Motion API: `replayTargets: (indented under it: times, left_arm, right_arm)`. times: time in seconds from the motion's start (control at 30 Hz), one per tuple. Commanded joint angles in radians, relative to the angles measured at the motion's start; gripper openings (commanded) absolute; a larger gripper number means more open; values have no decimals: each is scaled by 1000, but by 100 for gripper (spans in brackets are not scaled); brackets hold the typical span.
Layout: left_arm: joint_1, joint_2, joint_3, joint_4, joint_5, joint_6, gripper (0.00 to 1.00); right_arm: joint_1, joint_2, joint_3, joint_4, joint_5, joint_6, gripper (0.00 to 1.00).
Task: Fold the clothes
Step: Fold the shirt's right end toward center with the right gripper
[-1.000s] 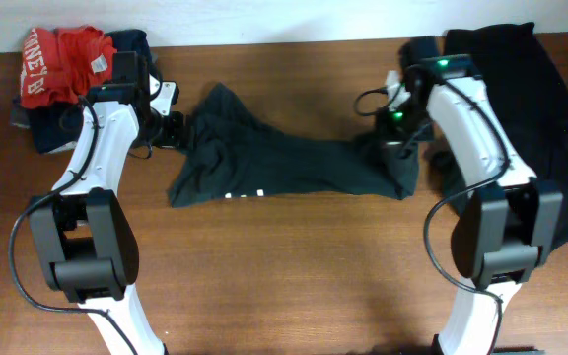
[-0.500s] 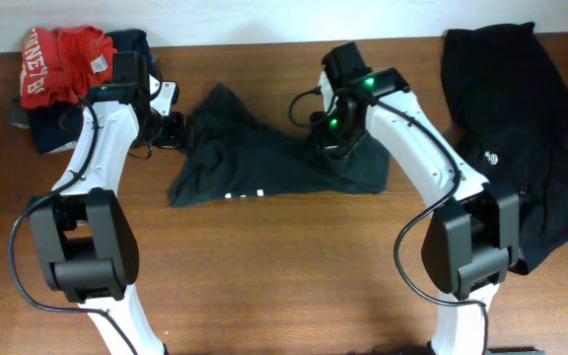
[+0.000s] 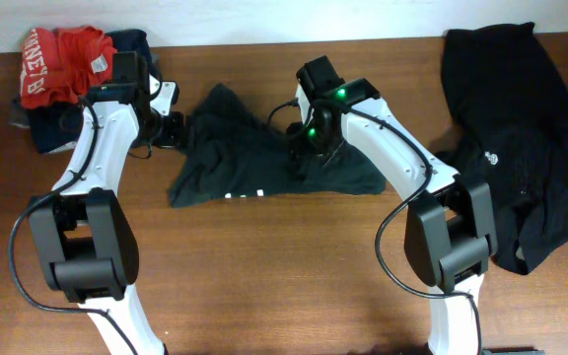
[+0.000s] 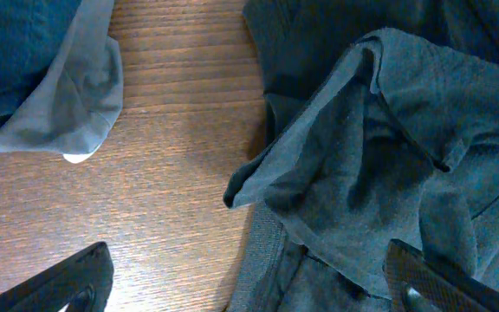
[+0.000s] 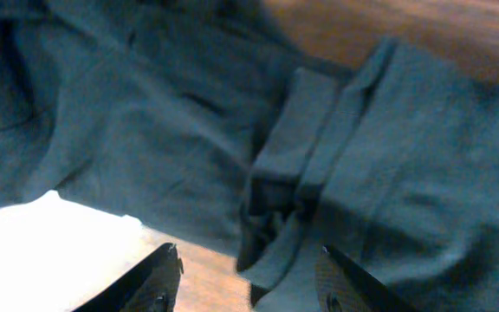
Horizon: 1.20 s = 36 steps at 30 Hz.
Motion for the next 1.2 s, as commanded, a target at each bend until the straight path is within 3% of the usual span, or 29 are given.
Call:
replayTargets:
  times: [0.0, 0.2, 0.5, 0.8, 1.17]
  left_arm:
    - [2, -8, 12, 2, 8, 21, 99]
    - [2, -6, 12, 0, 15, 35, 99]
    - [2, 85, 12, 53, 222, 306, 99]
    - [6, 162, 12, 120, 243, 337, 99]
    - [-8, 253, 12, 106, 467, 349, 99]
  right_arm:
    - [-1, -40, 44, -25, -30, -12, 55]
    - [-49, -59, 93, -82, 2, -15, 60]
    - [-174, -64, 199, -253, 8, -91, 65]
    - [-203, -64, 203, -310, 16, -129, 65]
    - [-203, -64, 203, -310, 15, -129, 65]
